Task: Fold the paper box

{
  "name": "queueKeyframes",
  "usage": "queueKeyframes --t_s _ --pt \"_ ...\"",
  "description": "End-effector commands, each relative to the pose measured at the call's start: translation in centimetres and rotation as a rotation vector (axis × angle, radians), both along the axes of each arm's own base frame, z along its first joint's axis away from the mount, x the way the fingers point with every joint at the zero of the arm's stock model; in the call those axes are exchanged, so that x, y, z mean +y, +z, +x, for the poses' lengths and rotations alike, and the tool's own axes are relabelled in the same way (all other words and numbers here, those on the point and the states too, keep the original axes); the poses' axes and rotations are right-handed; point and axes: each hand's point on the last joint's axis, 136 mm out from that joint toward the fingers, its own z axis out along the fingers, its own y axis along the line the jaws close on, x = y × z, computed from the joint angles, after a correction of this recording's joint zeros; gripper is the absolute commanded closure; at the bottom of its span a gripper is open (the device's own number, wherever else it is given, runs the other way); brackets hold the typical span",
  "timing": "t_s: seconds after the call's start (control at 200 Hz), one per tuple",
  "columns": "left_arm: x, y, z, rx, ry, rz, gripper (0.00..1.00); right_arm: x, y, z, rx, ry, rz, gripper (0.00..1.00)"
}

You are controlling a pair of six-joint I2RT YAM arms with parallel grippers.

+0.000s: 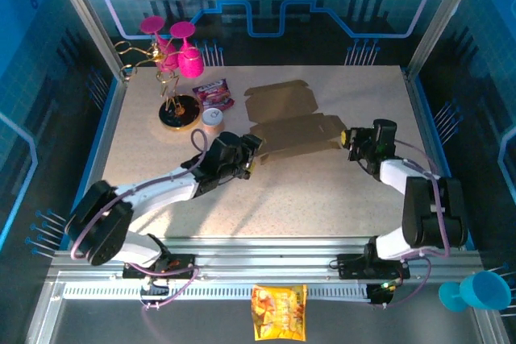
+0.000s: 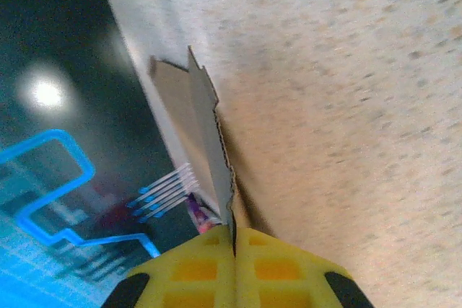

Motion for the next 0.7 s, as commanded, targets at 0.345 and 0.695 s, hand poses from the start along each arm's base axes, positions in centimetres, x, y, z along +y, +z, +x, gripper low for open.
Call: queueKeyframes --t_s 0.345,0.695 --pt "1.9 3.5 3.7 -0.032 0.171 -0.148 0.15 0.1 6.5 -0.8 0.1 -0.084 0.077 1.0" --pt "-2.3 18.3 2.7 -0.477 -0.469 0.601 0.27 -0.3 15.5 0.5 -0.03 -0.082 0.011 1.0"
